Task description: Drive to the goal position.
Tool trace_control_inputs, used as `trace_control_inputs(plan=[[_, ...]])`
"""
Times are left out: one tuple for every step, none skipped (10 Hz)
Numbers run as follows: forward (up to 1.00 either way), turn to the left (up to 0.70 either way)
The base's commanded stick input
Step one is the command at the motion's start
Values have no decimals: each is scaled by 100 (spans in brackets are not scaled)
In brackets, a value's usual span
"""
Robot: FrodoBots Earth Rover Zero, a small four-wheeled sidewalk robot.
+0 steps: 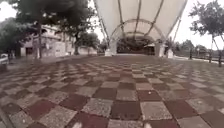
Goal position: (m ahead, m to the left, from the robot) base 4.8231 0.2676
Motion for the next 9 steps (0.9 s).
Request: trace_control_inputs(plan=[[50, -15], [50, -23], [50, -32], [50, -41], [50, -47], [50, -49], [50, -50], [50, -6], [50, 0]])
